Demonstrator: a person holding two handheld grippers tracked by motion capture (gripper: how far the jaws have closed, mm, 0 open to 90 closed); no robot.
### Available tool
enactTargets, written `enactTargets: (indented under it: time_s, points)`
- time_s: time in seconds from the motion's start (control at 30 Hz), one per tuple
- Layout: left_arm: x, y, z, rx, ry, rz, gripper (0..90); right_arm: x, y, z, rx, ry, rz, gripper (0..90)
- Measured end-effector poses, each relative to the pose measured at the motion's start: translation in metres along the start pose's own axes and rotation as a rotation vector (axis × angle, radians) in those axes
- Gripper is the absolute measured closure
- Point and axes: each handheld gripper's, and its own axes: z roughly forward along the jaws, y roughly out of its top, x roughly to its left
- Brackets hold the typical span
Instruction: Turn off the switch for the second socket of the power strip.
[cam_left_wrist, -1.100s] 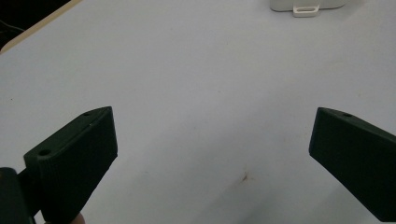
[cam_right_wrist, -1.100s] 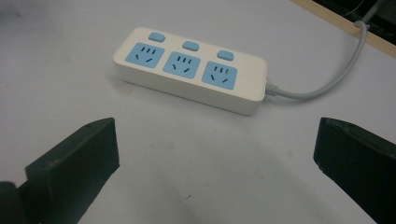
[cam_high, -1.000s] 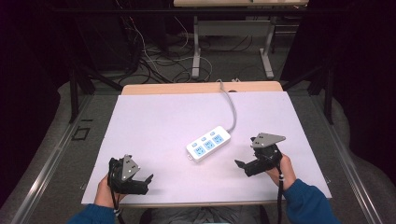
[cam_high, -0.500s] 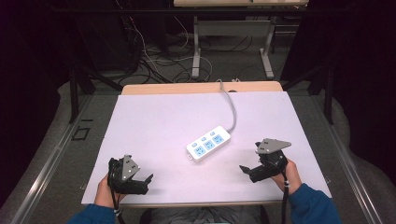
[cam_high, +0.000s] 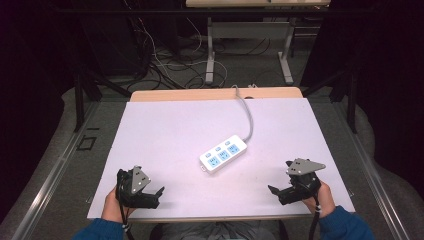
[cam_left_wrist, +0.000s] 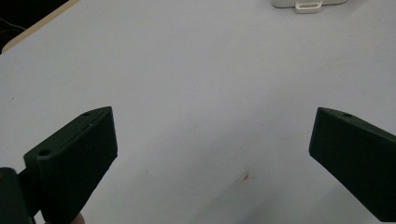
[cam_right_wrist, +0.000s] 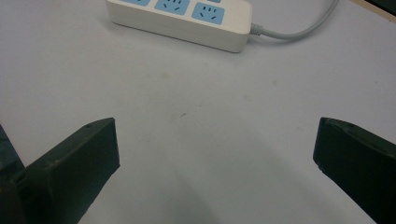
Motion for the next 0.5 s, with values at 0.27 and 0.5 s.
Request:
enactTargets:
  time_s: [0.27, 0.5]
  points:
    - [0.0004, -0.0001, 0.0014, 0.002, -0.002, 0.000, 0.9, 0.0024, -0.0054, 0.0011, 0.019, -0.005, -0.030, 0.0]
    - [0.0019, -0.0001, 0.0014, 0.003, -0.005, -0.009, 1.0, 0.0038, -0.0059, 0.0004, 0.014, -0.005, -0.032, 0.0]
